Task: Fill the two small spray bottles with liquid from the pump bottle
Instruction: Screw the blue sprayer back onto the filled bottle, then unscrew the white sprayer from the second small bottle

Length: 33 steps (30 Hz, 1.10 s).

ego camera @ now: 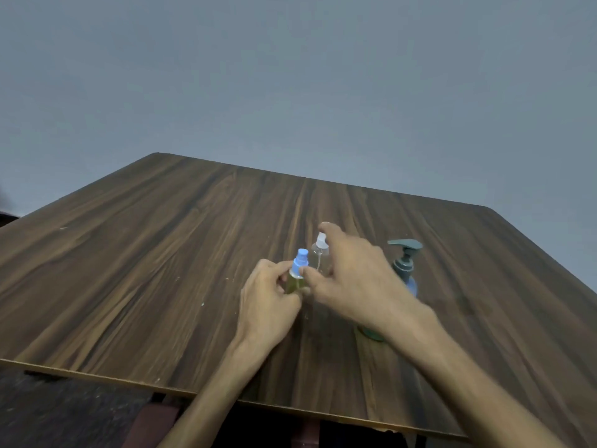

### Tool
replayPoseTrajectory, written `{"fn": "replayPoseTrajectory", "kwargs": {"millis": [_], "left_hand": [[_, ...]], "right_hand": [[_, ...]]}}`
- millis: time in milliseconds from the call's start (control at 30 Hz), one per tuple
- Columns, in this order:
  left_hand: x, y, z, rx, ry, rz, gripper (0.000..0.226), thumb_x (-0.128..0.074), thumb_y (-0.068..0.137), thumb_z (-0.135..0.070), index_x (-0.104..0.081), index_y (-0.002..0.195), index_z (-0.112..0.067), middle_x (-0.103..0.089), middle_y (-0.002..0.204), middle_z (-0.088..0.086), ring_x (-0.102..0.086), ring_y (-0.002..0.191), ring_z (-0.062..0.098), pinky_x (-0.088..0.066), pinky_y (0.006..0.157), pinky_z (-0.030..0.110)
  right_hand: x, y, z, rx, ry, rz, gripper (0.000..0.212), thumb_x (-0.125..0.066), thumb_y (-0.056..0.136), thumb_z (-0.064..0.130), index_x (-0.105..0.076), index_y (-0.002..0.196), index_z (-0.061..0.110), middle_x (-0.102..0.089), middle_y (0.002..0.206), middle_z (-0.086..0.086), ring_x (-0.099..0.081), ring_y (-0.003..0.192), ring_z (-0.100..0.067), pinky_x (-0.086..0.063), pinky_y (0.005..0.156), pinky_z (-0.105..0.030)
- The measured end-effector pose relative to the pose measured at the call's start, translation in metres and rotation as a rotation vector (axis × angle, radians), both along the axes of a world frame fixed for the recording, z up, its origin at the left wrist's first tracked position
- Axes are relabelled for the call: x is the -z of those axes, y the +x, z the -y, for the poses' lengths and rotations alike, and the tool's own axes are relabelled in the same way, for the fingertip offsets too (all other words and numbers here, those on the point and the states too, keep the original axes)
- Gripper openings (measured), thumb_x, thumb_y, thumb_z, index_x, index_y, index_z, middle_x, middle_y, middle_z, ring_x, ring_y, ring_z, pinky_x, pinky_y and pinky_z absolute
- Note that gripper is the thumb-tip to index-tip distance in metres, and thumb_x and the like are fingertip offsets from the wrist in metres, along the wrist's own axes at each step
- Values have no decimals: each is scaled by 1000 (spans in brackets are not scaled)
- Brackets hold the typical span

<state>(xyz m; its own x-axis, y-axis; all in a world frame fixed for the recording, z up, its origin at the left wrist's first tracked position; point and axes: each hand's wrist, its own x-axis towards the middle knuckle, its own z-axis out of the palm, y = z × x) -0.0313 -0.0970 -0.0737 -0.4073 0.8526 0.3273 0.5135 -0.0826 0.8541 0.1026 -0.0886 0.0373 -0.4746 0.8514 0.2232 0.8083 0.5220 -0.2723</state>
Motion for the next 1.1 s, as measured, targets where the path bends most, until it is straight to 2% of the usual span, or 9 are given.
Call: {"fn": "replayPoseTrajectory", "kwargs": {"millis": [133, 267, 367, 467, 633, 800, 867, 967, 1100], "left_hand": [[-6, -10, -4, -9, -56, -86, 5, -71, 82, -12, -68, 82, -16, -55, 84, -2, -55, 72, 12, -33, 63, 25], [-11, -20, -19, -10, -76, -176, 21, -82, 82, -21, -63, 80, -13, -54, 83, -2, -56, 75, 17, -35, 62, 26], [-11, -25, -30, 0, -63, -209, 20, -85, 81, -19, -66, 84, -12, -55, 82, -2, -58, 75, 18, -37, 63, 25], [-11, -25, -35, 18, -39, -228, 16, -83, 81, -15, -70, 88, -13, -59, 83, -1, -59, 76, 17, -42, 67, 34], [-9, -27, -39, 68, -60, -171, 17, -80, 83, -13, -71, 93, -24, -67, 88, -3, -65, 84, 17, -53, 80, 39], [-4, -26, -40, 116, -57, -56, 40, -70, 87, -3, -74, 114, -33, -77, 91, -6, -74, 84, 9, -55, 83, 26], [-3, -27, -42, 140, -44, 12, 52, -67, 87, 3, -71, 130, -26, -79, 102, -10, -75, 93, 4, -57, 90, 20], [-2, -29, -40, 124, -25, 68, 65, -67, 85, 7, -62, 145, -18, -76, 124, -7, -71, 115, 8, -57, 101, 27], [-17, -22, -14, -96, 228, 121, 56, -54, 83, 17, -73, 124, -16, -74, 119, -3, -70, 110, 9, -52, 86, 10]], "right_hand": [[41, -4, 0, 62, -151, -233, 81, -61, 94, 33, -18, 159, 12, -54, 142, -7, -65, 111, -29, -45, 84, -35], [55, -13, -13, 220, -258, -287, 102, -62, 100, 31, 12, 164, 4, -13, 170, -23, -41, 146, -42, -36, 114, -42], [58, -24, -34, 316, -275, -364, 93, -63, 98, 29, -2, 161, -1, -29, 162, -28, -45, 140, -44, -40, 109, -44], [62, -30, -48, 368, -286, -394, 73, -63, 96, 27, -23, 152, 3, -56, 143, -19, -58, 125, -42, -44, 92, -41], [67, -29, -49, 380, -257, -378, 31, -60, 101, 28, -47, 126, 15, -66, 124, -12, -61, 119, -40, -38, 79, -37], [74, -28, -34, 341, -175, -440, 30, -61, 99, 30, -43, 117, 15, -71, 114, -13, -65, 111, -41, -48, 87, -43], [77, -27, -21, 311, -144, -477, 34, -63, 97, 33, -39, 116, 19, -73, 108, -9, -68, 106, -37, -46, 85, -42], [76, -22, 0, 270, -106, -541, 38, -66, 95, 39, -35, 114, 27, -74, 104, -2, -70, 100, -30, -47, 80, -38], [79, -8, 19, 238, -35, -599, 38, -72, 87, 49, -46, 111, 34, -74, 94, 10, -70, 88, -18, -55, 77, -39]]}}
